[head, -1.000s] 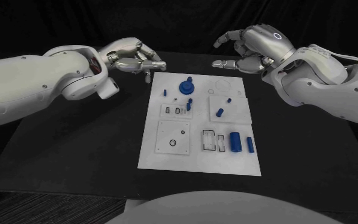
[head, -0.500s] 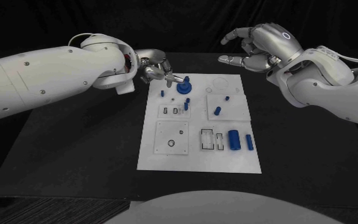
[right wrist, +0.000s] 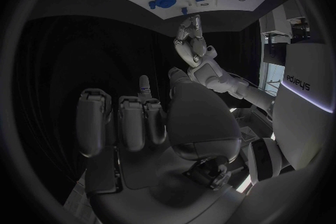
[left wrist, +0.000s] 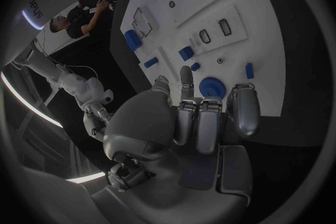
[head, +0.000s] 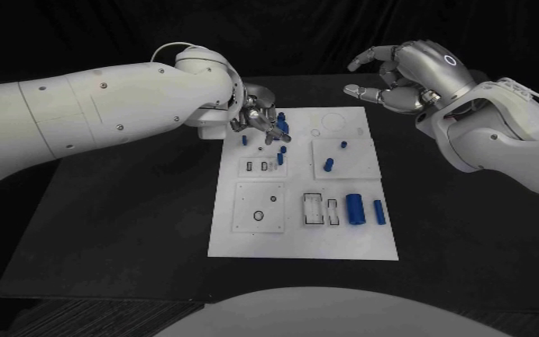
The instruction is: Assemble the parts on the task board
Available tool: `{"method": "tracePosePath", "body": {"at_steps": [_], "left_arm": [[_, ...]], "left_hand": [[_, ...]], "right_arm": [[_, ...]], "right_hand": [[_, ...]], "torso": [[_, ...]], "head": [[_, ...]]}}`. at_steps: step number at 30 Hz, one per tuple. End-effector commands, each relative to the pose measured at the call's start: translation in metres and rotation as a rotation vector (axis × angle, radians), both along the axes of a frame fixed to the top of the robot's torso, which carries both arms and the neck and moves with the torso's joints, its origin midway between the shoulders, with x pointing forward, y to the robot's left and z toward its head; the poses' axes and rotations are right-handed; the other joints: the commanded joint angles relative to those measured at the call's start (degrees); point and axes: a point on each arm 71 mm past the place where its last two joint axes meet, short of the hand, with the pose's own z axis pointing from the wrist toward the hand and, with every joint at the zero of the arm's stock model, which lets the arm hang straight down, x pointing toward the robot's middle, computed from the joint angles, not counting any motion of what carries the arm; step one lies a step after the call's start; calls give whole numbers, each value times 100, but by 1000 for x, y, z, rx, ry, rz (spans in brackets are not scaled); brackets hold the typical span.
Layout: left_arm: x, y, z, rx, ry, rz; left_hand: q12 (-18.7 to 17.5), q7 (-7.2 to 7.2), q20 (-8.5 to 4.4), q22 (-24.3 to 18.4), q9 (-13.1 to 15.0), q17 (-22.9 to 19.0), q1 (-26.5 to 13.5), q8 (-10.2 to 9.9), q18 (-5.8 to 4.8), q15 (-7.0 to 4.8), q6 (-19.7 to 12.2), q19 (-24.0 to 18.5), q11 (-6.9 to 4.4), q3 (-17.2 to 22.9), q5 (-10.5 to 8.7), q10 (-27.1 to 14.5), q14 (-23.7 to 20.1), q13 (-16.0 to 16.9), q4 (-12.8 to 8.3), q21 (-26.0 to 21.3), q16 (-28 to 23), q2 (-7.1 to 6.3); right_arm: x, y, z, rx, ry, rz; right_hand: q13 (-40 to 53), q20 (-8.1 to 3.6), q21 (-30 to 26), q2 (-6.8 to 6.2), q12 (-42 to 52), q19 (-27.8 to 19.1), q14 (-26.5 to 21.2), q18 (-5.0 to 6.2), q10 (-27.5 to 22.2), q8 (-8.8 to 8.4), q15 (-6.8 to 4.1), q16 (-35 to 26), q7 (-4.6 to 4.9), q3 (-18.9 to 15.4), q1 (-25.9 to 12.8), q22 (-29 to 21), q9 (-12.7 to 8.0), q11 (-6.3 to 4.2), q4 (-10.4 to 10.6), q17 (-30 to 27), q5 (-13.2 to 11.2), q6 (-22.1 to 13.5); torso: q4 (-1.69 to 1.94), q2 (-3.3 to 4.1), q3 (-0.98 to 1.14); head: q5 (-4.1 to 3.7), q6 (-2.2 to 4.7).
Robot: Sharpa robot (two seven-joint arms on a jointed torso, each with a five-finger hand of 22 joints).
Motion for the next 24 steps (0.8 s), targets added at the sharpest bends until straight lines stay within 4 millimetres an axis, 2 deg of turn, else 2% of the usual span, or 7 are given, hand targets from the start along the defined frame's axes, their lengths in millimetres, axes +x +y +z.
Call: {"method": "tracePosePath", "body": {"at_steps": [1, 3, 4, 9, 17, 22, 24], "left_arm": [[0, -2, -3, 90, 25, 15], [1, -7, -3, 101, 25, 16], [1, -9, -4, 108, 24, 17], [0, -16, -5, 133, 27, 19], [0, -19, -8, 173, 32, 40], [0, -16, -10, 191, 36, 54], [1, -15, -10, 196, 38, 57]], "left_hand": [[20, -37, -27, 103, 102, 1506, -2, -22, -88, -81, 79, 142, -81, 38, -27, 596, 604, 1505, 34, 58, 15, -19], [20, -55, -54, 147, 179, 1506, -34, -45, -99, -108, 117, 203, -103, 44, -44, 596, 604, 1505, 52, 74, 15, -28], [20, -58, -61, 154, 198, 1506, -46, -54, -100, -114, 123, 215, -107, 44, -56, 596, 604, 1505, 57, 76, 15, -31], [20, -70, -87, 199, 290, 1506, -139, -97, -112, -138, 159, 280, -125, 32, -114, 596, 604, 1505, 87, 89, 15, -32], [20, -78, -117, 234, 398, 1506, -343, -229, -120, -163, 208, 337, -141, -8, -247, 596, 604, 1505, 101, 87, 15, -28], [20, -93, -128, 238, 495, 1506, -428, -267, -121, -175, 289, 353, -153, -21, -327, 596, 604, 1505, 87, 75, 15, -27], [20, -96, -131, 236, 522, 1506, -433, -261, -120, -177, 301, 352, -156, -21, -332, 596, 604, 1505, 83, 72, 15, -29]], "right_arm": [[1, -2, -4, 2, 30, -35], [0, -2, -6, 1, 38, -38], [0, -2, -7, -1, 42, -40], [1, -1, -9, -4, 53, -43], [2, -2, -14, -15, 77, -53], [2, -3, -18, -20, 91, -58], [2, -3, -19, -21, 95, -61]], "right_hand": [[1507, 39, -40, 4, 20, 241, 533, -20, 600, 28, 40, -27, 43, 38, 63, 1241, -6, 31, -10, 1179, 57, -14], [1507, 40, -42, 6, 20, 240, 532, -20, 600, 31, 40, -29, 44, 38, 72, 1241, -8, 32, -10, 1177, 74, -14], [1507, 40, -45, 8, 20, 239, 532, -19, 600, 32, 40, -31, 45, 39, 81, 1240, -9, 33, -11, 1173, 88, -14], [1507, 41, -50, 14, 20, 236, 530, -18, 600, 38, 41, -36, 48, 41, 102, 1238, -13, 34, -11, 1166, 126, -12], [1507, 42, -70, 24, 20, 228, 527, -13, 600, 52, 43, -47, 50, 41, 112, 1231, -13, 35, -5, 1151, 162, 8], [1507, 42, -70, 25, 20, 228, 525, -13, 600, 56, 42, -51, 50, 41, 113, 1231, -13, 36, -4, 1145, 168, 14], [1507, 43, -81, 28, 20, 224, 524, -10, 600, 59, 43, -56, 51, 41, 115, 1228, -13, 36, -3, 1138, 175, 20]], "torso": [[-104, 18, 51], [-123, 16, 56], [-142, 14, 65], [-156, 2, 75], [-105, -33, 38], [-126, -54, 30], [-119, -62, 26]], "head": [[99, 0], [121, 0], [142, 0], [176, 0], [96, 0], [119, 0], [115, 0]]}}
